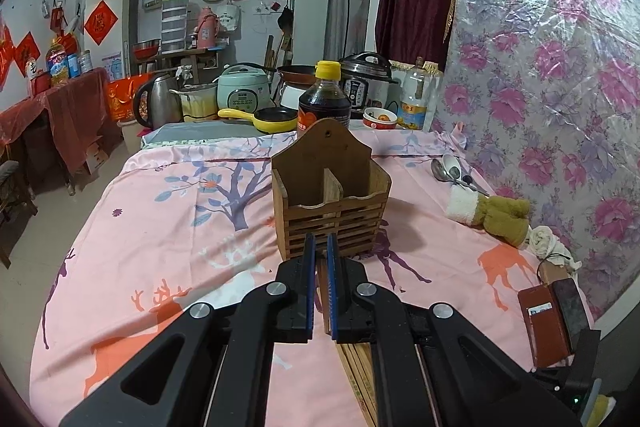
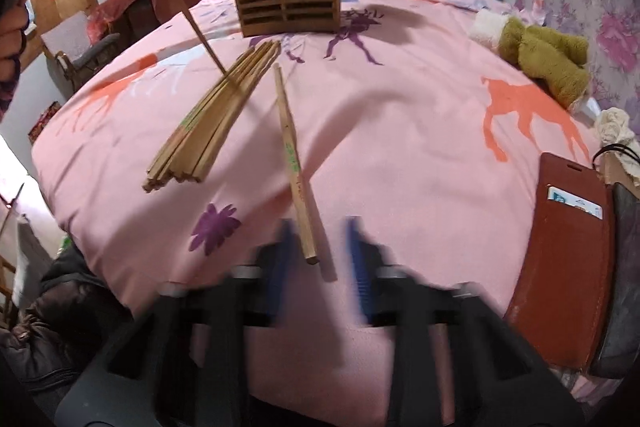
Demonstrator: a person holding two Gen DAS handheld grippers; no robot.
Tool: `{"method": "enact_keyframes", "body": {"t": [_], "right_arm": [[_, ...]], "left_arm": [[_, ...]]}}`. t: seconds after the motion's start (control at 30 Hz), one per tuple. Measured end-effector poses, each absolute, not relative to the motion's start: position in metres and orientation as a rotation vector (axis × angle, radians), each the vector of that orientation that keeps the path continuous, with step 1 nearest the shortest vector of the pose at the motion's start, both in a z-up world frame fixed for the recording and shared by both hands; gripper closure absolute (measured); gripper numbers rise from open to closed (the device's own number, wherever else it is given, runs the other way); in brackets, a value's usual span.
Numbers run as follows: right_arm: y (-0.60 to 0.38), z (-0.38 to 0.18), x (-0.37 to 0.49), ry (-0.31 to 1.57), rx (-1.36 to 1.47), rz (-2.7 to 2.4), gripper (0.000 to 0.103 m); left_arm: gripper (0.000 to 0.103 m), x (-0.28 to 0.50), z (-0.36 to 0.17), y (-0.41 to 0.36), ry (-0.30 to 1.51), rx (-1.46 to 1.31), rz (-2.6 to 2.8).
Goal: Organize utensils
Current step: 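Carry both held chopsticks up over the wooden utensil holder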
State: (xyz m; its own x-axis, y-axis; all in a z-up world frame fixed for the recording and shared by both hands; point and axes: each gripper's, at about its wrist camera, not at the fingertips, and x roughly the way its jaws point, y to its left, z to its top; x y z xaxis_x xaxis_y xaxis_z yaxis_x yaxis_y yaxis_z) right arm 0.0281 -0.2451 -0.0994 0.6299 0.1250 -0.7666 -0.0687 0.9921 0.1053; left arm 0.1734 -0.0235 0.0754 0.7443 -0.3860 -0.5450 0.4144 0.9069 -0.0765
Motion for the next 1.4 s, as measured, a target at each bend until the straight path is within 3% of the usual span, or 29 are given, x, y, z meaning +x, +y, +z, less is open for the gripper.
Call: {"method": "enact_keyframes", "body": {"t": [0.43,1.13,1.4], "right_arm": [[-0.243,0.023,0.066,0.57,0.021,0.094,0.097],[-0.249,0.142,0.164,0.418,0.087,0.136,0.097],[-0.23,0.094,0.228,0.543,0.072,0.088,0.097]], "left_arm": [[0.097,0.181,0.1,-0.031,0.561,0.054,-0.455],[0.097,0.221,0.215,-0.045,0.34,0.012,-0.459],[0.096,0.273,0.162,-0.058,0.367,-0.013,-0.363]]}}
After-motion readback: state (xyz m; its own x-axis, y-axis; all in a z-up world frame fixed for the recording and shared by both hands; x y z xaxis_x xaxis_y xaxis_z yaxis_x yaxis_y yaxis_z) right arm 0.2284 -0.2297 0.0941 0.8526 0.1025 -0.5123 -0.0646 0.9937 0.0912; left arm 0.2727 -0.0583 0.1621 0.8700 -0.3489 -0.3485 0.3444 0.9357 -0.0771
